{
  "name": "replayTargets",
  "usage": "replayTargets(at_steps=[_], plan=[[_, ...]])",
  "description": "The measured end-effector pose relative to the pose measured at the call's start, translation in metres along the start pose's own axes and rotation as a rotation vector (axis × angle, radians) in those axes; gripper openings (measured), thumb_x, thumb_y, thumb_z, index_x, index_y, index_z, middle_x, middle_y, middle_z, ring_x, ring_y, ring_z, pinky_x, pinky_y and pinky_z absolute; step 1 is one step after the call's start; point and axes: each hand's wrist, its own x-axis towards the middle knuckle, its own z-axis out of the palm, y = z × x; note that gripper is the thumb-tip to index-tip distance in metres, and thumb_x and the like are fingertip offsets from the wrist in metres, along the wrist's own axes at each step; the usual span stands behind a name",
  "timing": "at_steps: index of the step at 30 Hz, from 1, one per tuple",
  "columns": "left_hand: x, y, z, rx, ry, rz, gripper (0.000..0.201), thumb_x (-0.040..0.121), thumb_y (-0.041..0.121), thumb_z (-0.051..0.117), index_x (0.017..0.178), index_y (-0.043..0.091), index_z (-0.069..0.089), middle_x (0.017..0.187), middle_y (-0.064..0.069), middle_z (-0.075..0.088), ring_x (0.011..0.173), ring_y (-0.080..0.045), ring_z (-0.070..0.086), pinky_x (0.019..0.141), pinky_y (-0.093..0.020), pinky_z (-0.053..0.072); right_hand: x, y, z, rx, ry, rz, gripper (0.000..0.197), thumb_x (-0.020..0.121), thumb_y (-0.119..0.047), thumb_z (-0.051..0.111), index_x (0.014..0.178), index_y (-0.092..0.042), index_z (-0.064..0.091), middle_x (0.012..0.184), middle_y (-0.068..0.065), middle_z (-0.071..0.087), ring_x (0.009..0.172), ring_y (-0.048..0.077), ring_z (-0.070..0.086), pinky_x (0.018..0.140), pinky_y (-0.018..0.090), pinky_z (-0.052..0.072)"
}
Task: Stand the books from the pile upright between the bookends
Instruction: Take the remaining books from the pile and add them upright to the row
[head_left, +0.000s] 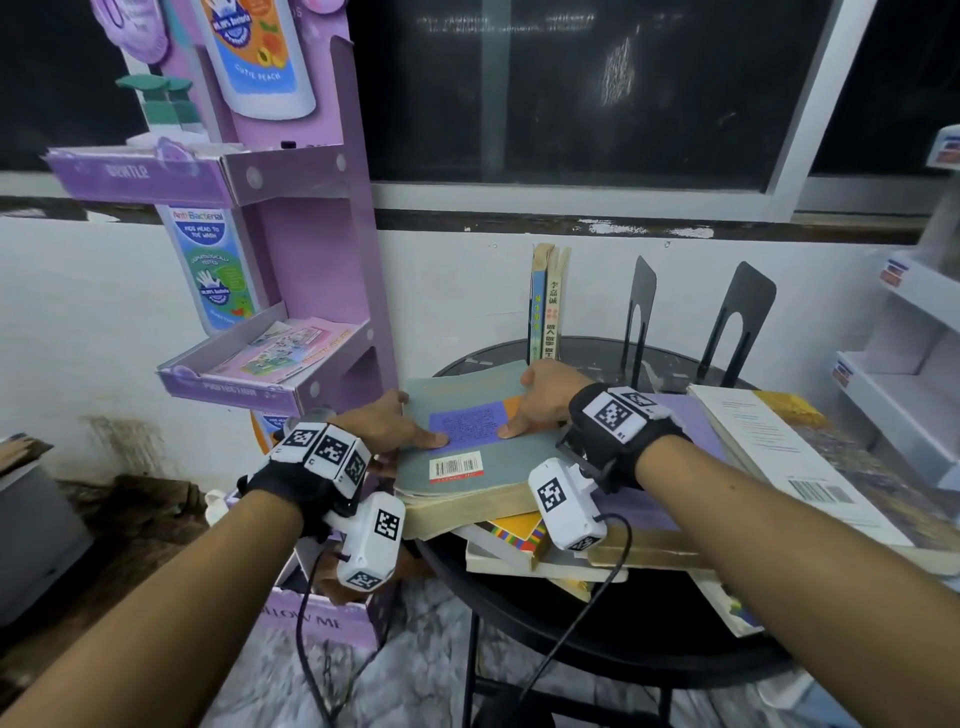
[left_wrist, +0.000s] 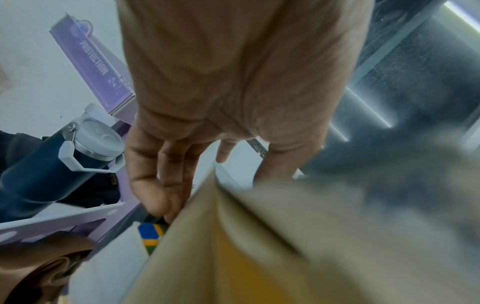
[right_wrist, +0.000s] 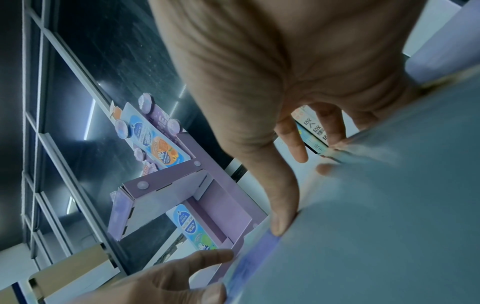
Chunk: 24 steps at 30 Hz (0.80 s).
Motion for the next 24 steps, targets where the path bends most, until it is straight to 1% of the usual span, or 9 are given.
replayTargets(at_steps=[2,3,7,10,13,15,17,20,24], plan=[[0.0,-0.001,-0.001,-0.005,0.003,-0.002,0.088,0.075,0.028,0.081,0.143,0.026,0.025,0.114,-0.011,0.064,0.097,-0.027,0.066,0.08,-0.043,0.057,0.001,0.001,0.0,0.021,0.004,0.005,0.075,0.074,-0.031,0.083,0.134,-0.004,0.046,0.135,0.011,0.053,0.122,0.027,0.051,0.101,0.035,0.044],[-0.001,0.0,-0.001,-0.022,0.007,0.002,0.088,0.075,0.027,0.081,0.143,0.027,0.025,0.117,-0.01,0.063,0.099,-0.028,0.065,0.082,-0.043,0.056,0.001,0.002,0.001,0.036,0.009,0.008,0.078,0.073,-0.03,0.084,0.136,-0.005,0.044,0.136,0.011,0.051,0.124,0.027,0.049,0.101,0.035,0.044],[-0.006,0.004,-0.006,-0.089,0.054,0.056,0.092,0.075,0.018,0.081,0.146,0.026,0.022,0.118,-0.005,0.058,0.097,-0.027,0.062,0.07,-0.038,0.054,0.003,0.003,0.0,0.119,0.052,0.003,0.088,0.07,-0.026,0.086,0.142,-0.009,0.039,0.143,0.008,0.045,0.131,0.026,0.044,0.105,0.032,0.04],[-0.011,0.006,-0.011,-0.159,0.086,0.119,0.09,0.073,0.009,0.081,0.143,0.025,0.026,0.106,0.001,0.058,0.09,-0.021,0.061,0.064,-0.037,0.054,0.003,0.003,0.0,0.185,0.074,-0.002,0.092,0.069,-0.022,0.087,0.144,-0.012,0.036,0.146,0.006,0.042,0.133,0.024,0.041,0.105,0.029,0.037],[-0.013,0.007,-0.014,-0.233,0.12,0.205,0.094,0.07,0.001,0.082,0.142,0.025,0.028,0.106,0.002,0.06,0.093,-0.022,0.062,0.069,-0.042,0.055,0.001,0.003,-0.003,0.239,0.117,-0.02,0.1,0.066,-0.019,0.089,0.148,-0.014,0.031,0.148,0.004,0.041,0.135,0.024,0.04,0.106,0.029,0.035],[-0.014,0.009,-0.016,-0.246,0.16,0.284,0.1,0.067,-0.003,0.082,0.144,0.023,0.025,0.116,-0.004,0.062,0.098,-0.025,0.063,0.075,-0.046,0.056,0.0,0.002,-0.007,0.311,0.149,-0.04,0.103,0.063,-0.014,0.09,0.148,-0.018,0.031,0.143,0.002,0.047,0.13,0.024,0.045,0.104,0.031,0.04],[-0.018,0.014,-0.017,-0.236,0.2,0.357,0.102,0.064,-0.004,0.084,0.143,0.023,0.026,0.115,-0.007,0.064,0.097,-0.024,0.064,0.078,-0.046,0.056,-0.003,0.0,-0.011,0.373,0.195,-0.075,0.111,0.059,-0.009,0.091,0.149,-0.023,0.029,0.136,0.001,0.053,0.123,0.024,0.05,0.101,0.035,0.045],[-0.024,0.022,-0.015,-0.276,0.26,0.484,0.1,0.063,-0.013,0.08,0.142,0.02,0.029,0.098,0.001,0.064,0.091,-0.02,0.065,0.073,-0.037,0.056,-0.008,0.001,-0.019,0.424,0.276,-0.116,0.121,0.055,-0.005,0.092,0.151,-0.031,0.022,0.13,0.003,0.057,0.114,0.025,0.055,0.094,0.036,0.05],[-0.031,0.035,-0.009,-0.287,0.321,0.63,0.093,0.057,-0.015,0.082,0.133,0.018,0.039,0.1,0.011,0.06,0.089,-0.001,0.06,0.077,-0.033,0.055,-0.015,0.005,-0.028,0.427,0.401,-0.196,0.138,0.049,-0.002,0.094,0.152,-0.034,0.008,0.127,0.008,0.053,0.11,0.028,0.056,0.087,0.036,0.052]])
